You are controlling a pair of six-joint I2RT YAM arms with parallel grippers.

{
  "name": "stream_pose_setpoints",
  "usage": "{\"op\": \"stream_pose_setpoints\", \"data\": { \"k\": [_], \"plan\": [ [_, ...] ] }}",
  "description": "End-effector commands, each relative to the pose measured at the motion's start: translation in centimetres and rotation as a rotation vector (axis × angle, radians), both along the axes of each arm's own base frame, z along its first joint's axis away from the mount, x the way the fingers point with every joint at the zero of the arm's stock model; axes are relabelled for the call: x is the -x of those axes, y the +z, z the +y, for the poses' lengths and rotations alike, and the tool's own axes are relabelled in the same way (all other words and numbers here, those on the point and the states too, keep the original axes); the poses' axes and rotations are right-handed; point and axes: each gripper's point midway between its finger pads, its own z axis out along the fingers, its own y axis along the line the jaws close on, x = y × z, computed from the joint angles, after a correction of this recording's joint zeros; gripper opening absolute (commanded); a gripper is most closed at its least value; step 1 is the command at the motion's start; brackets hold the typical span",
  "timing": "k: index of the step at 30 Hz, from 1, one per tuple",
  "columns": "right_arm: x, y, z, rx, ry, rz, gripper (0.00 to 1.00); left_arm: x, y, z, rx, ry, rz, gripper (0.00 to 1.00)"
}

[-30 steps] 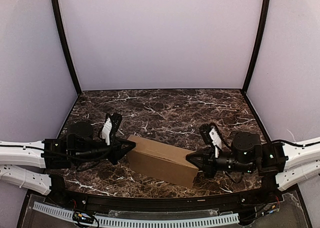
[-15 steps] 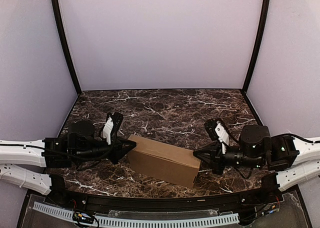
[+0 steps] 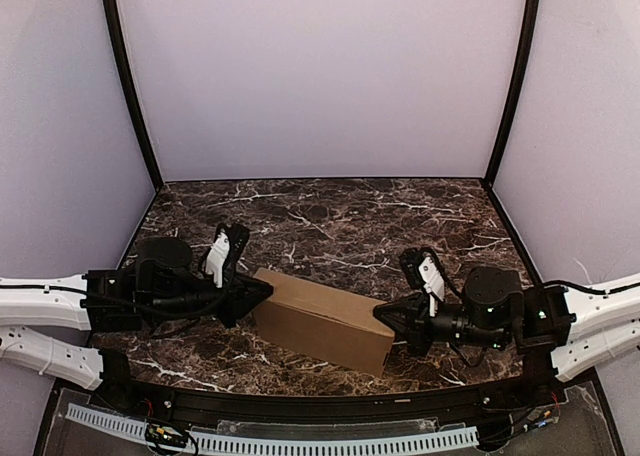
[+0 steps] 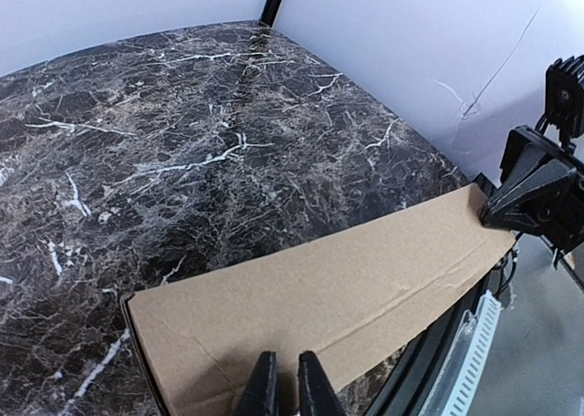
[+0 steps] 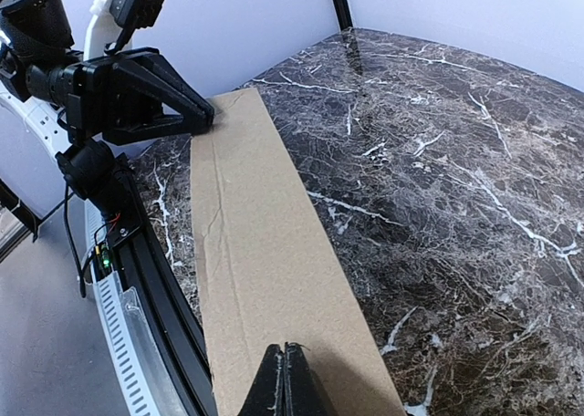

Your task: Fold the paper box

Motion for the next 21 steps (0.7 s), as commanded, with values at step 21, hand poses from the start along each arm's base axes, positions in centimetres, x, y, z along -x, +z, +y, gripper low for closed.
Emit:
{"op": "stream_pose_setpoints", "data": {
  "k": [21],
  "plan": [
    [1.9,-9.3,-3.7,0.356,0.04,0.09,0.0,-1.0,-4.5,2.8,-0.273,-0.038,-0.012,0.01]
  ]
}}
